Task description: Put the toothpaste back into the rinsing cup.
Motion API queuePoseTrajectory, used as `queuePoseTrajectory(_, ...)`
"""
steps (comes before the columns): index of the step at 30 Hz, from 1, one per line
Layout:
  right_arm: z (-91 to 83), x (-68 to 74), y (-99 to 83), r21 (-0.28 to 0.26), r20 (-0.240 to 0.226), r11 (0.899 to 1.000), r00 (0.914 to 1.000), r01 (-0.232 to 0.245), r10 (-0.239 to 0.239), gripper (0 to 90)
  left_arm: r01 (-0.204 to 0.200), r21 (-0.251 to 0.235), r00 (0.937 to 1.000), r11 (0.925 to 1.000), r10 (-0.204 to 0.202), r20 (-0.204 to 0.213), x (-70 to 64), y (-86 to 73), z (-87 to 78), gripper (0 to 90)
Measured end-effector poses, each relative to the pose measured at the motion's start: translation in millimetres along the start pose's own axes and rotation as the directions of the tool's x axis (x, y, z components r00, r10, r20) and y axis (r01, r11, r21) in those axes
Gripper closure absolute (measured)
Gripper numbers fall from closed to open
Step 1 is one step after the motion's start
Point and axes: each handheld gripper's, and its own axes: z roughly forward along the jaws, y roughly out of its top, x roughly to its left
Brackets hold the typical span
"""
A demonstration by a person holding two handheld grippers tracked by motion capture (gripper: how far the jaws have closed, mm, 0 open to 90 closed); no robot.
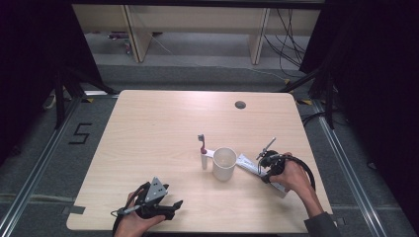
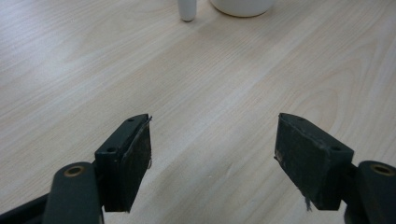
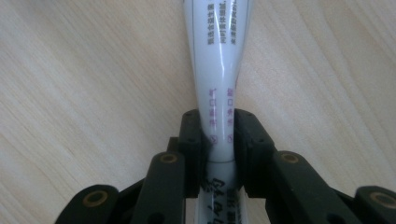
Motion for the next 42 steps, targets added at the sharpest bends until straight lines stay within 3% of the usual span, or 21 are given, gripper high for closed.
queuePoseTrajectory(1,-0.1,1.9,1.4,0.014,0.005,1.000,0.9999,-0.009,0.009,74.2,0.000,0.001,1.0000,1.0000,0.000,0.004,-0.1,0.0,-0.2,26.8)
queuePoseTrajectory(4,0.3,2.0,4.6,0.036,0.017,0.999,0.9996,0.022,-0.022,74.3,-0.001,0.001,1.0000,1.0000,0.001,0.002,-0.4,-0.4,-0.6,26.7)
queuePoseTrajectory(9,0.4,4.5,5.6,0.055,0.017,0.998,0.9998,0.008,-0.009,74.5,0.002,0.003,1.0000,1.0000,-0.002,-0.005,-0.1,-0.6,-0.7,26.8)
queuePoseTrajectory(10,-0.4,4.4,6.1,0.064,0.026,0.998,0.9992,0.028,-0.030,74.5,0.007,0.000,1.0000,1.0000,-0.007,-0.001,-0.4,-0.4,-0.2,26.8)
queuePoseTrajectory(11,1.1,1.7,6.8,0.062,0.021,0.995,0.9967,0.077,-0.079,74.6,0.004,0.002,1.0000,1.0000,-0.004,0.000,0.0,-0.3,0.0,26.7)
queuePoseTrajectory(13,0.4,3.6,7.8,0.087,0.016,0.995,0.9986,0.048,-0.050,74.7,0.002,0.001,1.0000,1.0000,-0.002,-0.003,-0.4,-0.5,-0.2,26.8)
queuePoseTrajectory(14,0.0,1.5,8.5,0.092,0.007,0.992,0.9965,0.083,-0.084,74.8,0.002,-0.001,1.0000,1.0000,-0.002,0.000,-0.7,-0.5,-0.3,26.7)
queuePoseTrajectory(21,0.0,3.5,11.9,0.128,0.001,0.988,0.9961,0.088,-0.089,75.2,0.014,-0.005,0.9999,0.9999,-0.014,0.002,-1.1,-0.6,1.0,26.9)
queuePoseTrajectory(22,1.1,1.4,12.4,0.127,0.000,0.985,0.9926,0.120,-0.121,75.3,0.016,-0.005,0.9999,0.9999,-0.016,0.003,-1.0,-0.5,1.2,26.9)
queuePoseTrajectory(23,1.1,1.4,12.7,0.132,0.001,0.984,0.9922,0.124,-0.125,75.4,0.009,0.002,1.0000,1.0000,-0.009,0.003,-0.6,-0.6,0.7,26.9)
queuePoseTrajectory(25,0.6,2.9,13.4,0.139,-0.001,0.984,0.9938,0.110,-0.111,75.5,0.007,0.001,1.0000,1.0000,-0.007,0.006,-0.9,-1.0,0.8,26.9)
queuePoseTrajectory(31,-0.4,1.5,11.1,0.129,0.003,0.984,0.9919,0.126,-0.127,76.0,0.016,-0.005,0.9999,0.9999,-0.016,0.004,-0.8,-1.0,1.0,27.2)
queuePoseTrajectory(32,-0.3,1.6,10.3,0.126,0.012,0.984,0.9919,0.124,-0.127,76.0,-0.002,0.010,1.0000,1.0000,0.002,-0.003,0.9,-0.6,0.2,27.2)
queuePoseTrajectory(34,-1.1,0.8,8.7,0.121,0.007,0.986,0.9932,0.114,-0.116,76.3,0.018,-0.004,0.9998,0.9998,-0.018,0.002,-0.2,-0.8,1.3,27.2)
queuePoseTrajectory(35,-1.6,-1.1,7.8,0.113,0.006,0.985,0.9914,0.129,-0.131,76.4,0.000,0.011,1.0000,0.9999,0.000,-0.003,1.0,-1.0,0.6,27.2)
queuePoseTrajectory(36,-2.2,-1.6,6.6,0.107,0.008,0.986,0.9917,0.127,-0.128,76.5,-0.002,0.011,1.0000,0.9999,0.002,-0.002,1.0,-1.1,0.4,27.3)
queuePoseTrajectory(37,-3.6,-0.5,5.5,0.118,0.018,0.989,0.9952,0.093,-0.096,76.6,0.002,0.008,1.0000,1.0000,-0.002,-0.006,1.1,-0.7,0.7,27.3)
queuePoseTrajectory(38,-4.5,-4.2,4.1,0.099,0.010,0.989,0.9934,0.112,-0.114,76.7,0.011,0.001,0.9999,0.9999,-0.011,-0.002,0.5,-0.6,1.0,27.3)
queuePoseTrajectory(41,-9.2,-6.4,0.6,0.090,0.026,0.993,0.9962,0.081,-0.083,76.9,0.004,0.008,1.0000,1.0000,-0.004,0.000,0.6,-1.0,1.0,27.3)
queuePoseTrajectory(42,-10.7,-8.2,-1.5,0.063,0.026,0.994,0.9959,0.085,-0.087,77.0,0.005,0.008,1.0000,1.0000,-0.005,0.001,0.6,-0.9,1.0,27.3)
